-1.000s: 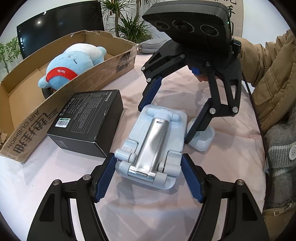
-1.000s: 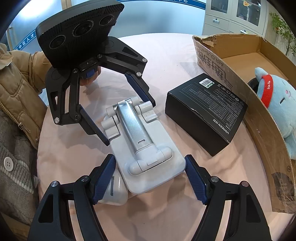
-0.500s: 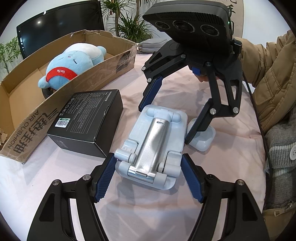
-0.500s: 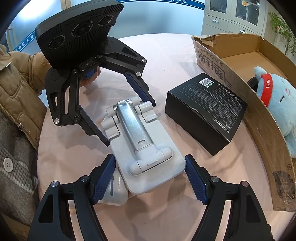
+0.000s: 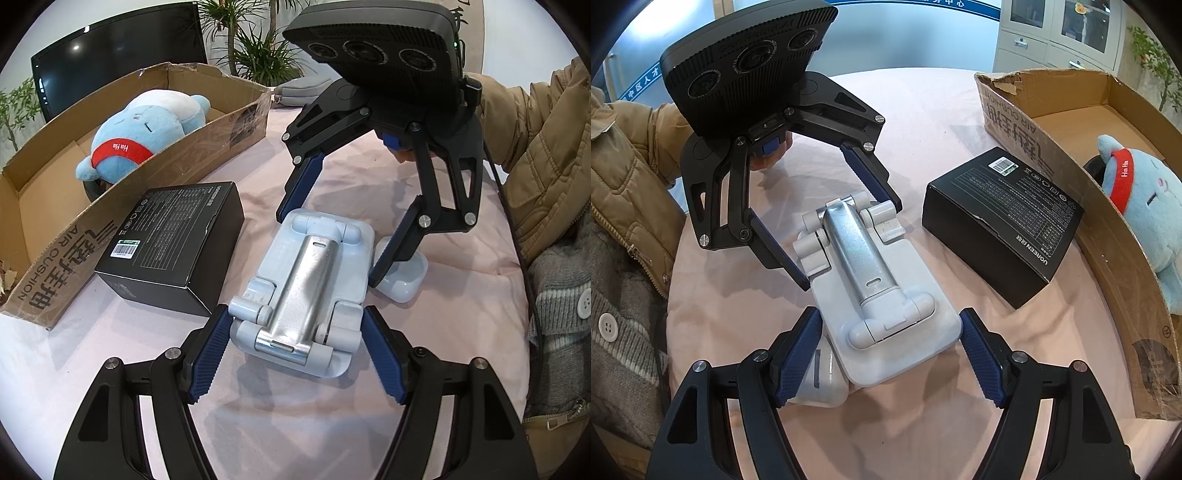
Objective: Organize objects
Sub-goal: 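Squeeze the white phone stand between both grippers, then lift the phone stand with both grippers and carry it toward the cardboard box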
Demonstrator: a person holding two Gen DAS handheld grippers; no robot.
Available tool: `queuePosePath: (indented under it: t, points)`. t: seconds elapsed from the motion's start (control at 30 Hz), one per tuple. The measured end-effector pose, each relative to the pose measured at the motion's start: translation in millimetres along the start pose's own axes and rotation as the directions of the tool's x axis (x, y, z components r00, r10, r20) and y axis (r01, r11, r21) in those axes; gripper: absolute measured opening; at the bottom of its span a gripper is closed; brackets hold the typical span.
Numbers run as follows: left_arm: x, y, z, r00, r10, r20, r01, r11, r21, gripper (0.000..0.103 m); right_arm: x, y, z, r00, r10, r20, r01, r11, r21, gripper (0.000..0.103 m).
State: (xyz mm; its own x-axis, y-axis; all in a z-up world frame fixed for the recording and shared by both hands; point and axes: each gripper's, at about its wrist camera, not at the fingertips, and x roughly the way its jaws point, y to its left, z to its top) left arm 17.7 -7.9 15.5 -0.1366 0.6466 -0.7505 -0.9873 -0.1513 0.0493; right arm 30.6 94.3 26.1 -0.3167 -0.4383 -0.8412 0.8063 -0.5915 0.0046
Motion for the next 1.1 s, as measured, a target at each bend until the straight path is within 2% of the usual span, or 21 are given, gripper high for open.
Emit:
queuePosePath:
  t: [0.87,1.1]
  points:
    - [-15,-16,9,0.999,0.031,0.017,-0.032,0.998,0.051,0.070,-20,20,1,0.998,-0.053,0.018,0.053,0.998,-0.027,0.075]
    - [-23,-16,14,0.998,0.065,0.025,-0.066,0.995,0.075,0.070,-30,24,9,0.997,-0.073,0.018,0.074,0.995,-0.064,0.074]
